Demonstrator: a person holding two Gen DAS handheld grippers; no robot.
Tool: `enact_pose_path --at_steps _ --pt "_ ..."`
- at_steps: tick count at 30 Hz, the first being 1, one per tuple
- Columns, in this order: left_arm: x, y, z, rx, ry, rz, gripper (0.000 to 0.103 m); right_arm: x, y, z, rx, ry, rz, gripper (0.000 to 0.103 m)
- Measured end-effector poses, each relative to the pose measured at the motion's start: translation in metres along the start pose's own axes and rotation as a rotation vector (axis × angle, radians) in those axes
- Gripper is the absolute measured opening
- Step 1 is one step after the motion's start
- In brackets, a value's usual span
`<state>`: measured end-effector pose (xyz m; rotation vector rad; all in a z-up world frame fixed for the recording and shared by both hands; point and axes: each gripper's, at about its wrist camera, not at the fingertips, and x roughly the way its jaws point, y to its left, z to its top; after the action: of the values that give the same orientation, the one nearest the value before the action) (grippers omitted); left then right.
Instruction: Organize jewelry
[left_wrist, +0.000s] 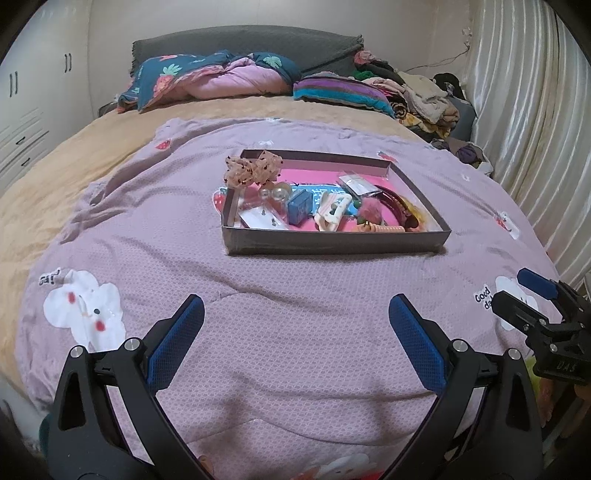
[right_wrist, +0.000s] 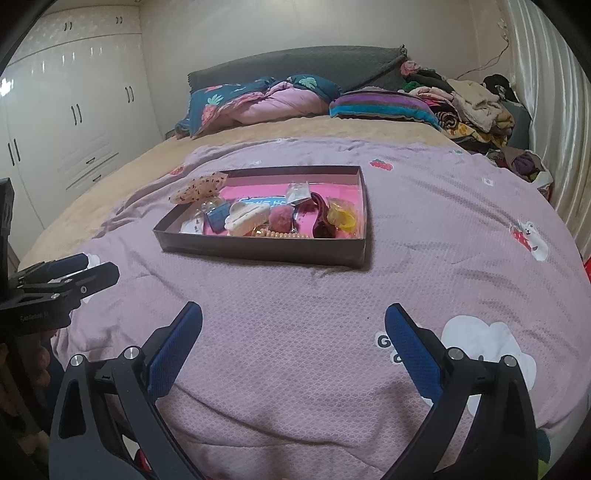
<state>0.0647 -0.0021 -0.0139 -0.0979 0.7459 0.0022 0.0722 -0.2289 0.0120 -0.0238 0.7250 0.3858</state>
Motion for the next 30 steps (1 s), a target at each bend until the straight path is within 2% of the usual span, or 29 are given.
enact_pose_path --at_steps 30 --pt "-0.0030 0.0039 0.0014 -0.007 0.005 0.023 0.094 -0.0011 0.0012 -0.0009 -0.008 0.001 -0.008 0.099"
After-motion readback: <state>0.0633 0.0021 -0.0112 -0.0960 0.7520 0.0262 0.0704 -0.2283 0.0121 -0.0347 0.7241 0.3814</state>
